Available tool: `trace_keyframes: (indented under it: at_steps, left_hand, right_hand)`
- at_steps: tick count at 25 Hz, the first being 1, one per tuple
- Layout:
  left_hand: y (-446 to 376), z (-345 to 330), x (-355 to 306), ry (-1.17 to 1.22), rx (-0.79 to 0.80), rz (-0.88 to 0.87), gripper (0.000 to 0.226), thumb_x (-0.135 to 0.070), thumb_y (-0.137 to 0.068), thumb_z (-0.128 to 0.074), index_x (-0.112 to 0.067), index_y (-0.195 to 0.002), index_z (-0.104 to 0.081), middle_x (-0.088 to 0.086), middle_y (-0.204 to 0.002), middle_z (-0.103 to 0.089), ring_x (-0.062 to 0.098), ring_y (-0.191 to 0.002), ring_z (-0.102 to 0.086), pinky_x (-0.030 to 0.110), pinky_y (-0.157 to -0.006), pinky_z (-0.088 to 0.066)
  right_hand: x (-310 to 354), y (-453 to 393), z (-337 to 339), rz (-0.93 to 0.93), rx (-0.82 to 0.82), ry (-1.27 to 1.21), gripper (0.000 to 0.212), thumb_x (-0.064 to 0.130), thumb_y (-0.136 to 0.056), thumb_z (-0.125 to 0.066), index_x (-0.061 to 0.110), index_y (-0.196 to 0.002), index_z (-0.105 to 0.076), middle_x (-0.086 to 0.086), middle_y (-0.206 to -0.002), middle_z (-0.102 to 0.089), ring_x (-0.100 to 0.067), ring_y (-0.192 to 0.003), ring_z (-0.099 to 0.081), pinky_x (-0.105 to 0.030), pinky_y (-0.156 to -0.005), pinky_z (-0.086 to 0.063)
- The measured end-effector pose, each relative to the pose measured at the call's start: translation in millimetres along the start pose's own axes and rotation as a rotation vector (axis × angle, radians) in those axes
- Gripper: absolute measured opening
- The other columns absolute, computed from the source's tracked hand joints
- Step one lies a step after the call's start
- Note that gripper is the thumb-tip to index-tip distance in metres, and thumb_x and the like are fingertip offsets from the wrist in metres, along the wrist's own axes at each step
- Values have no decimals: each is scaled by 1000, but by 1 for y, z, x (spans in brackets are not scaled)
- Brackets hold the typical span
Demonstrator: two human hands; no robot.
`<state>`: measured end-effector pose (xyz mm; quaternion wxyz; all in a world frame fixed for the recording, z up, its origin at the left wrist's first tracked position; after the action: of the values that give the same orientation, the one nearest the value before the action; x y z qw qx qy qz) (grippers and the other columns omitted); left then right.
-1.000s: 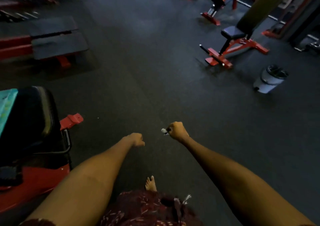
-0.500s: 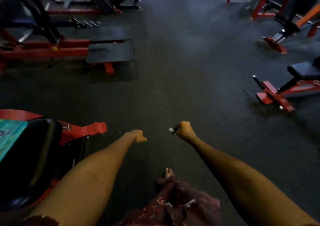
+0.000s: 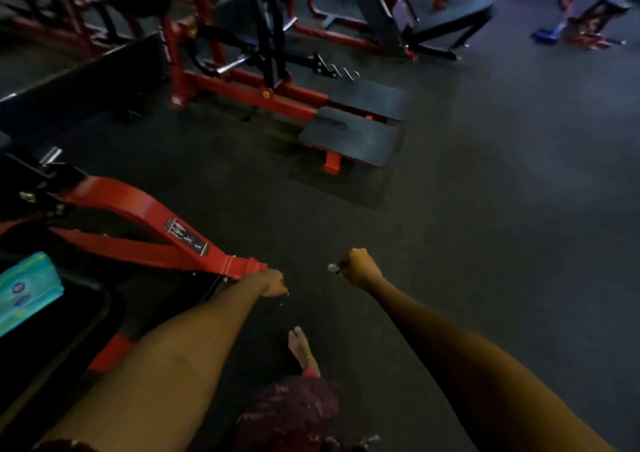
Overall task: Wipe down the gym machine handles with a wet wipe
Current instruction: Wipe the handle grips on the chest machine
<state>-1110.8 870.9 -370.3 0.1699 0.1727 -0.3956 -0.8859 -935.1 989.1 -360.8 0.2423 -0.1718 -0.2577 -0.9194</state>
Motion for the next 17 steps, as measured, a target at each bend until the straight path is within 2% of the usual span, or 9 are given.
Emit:
trace_keyframes:
  at_steps: [2, 5, 8, 10, 13, 17]
  left_hand:
    - [-46, 33, 16, 51, -33, 72, 42, -34, -89, -54, -8, -122, -59, 10, -127, -58, 28, -113, -57, 34, -96, -47]
    - [-101, 91, 31, 212, 5, 172, 41, -30, -90, -59, -3, -120, -60, 14, -118, -64, 29, -107, -63, 36, -91, -52]
    - [-131, 160, 36, 214, 18, 191, 47, -38, -90, -55, -2, -120, -59, 14, -119, -62, 28, -107, -61, 33, -88, -49]
    - [-157, 209, 41, 197, -48, 173, 49, -38, -92, -52, -1, -124, -57, 16, -126, -57, 29, -114, -56, 32, -92, -44]
    - [-187, 266, 46, 246, -65, 153, 45, -33, -95, -49, -2, -127, -55, 14, -131, -53, 29, -119, -52, 33, -99, -41]
    - [-230, 341, 78, 397, -139, 174, 35, -24, -97, -48, -8, -128, -54, 12, -130, -52, 24, -118, -51, 37, -103, -40]
  right_hand:
    - [11, -61, 19, 37, 23, -19, 15, 19, -87, -65, 9, -96, -71, -5, -96, -69, -15, -86, -65, -31, -77, -54]
    - [32, -139, 55, 93, 85, 31, 16, 21, -88, -63, 8, -95, -70, -3, -91, -66, -12, -82, -61, -25, -70, -49]
    - [53, -216, 92, 161, 112, 71, 13, 18, -86, -64, 12, -96, -70, -3, -100, -69, -11, -88, -64, -26, -78, -53]
    - [67, -273, 117, 198, 96, 21, 13, 23, -85, -67, 14, -93, -71, -1, -98, -69, -9, -86, -64, -28, -79, -54]
    - [90, -340, 138, 238, 134, 45, 17, 33, -84, -66, 16, -87, -68, 0, -89, -67, -9, -82, -63, -28, -74, -53]
    - [136, -448, 157, 335, 162, 132, 14, 31, -86, -63, 18, -92, -65, 0, -93, -65, -8, -83, -60, -23, -72, -48]
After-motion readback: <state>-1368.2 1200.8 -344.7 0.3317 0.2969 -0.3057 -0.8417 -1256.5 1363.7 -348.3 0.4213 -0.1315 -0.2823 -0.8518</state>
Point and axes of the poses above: each hand's wrist, its own y-axis away from the middle knuckle, its own z-axis out of the back of the hand, x = y × z, the point moved 4 cm from there along -y, towards the middle knuckle
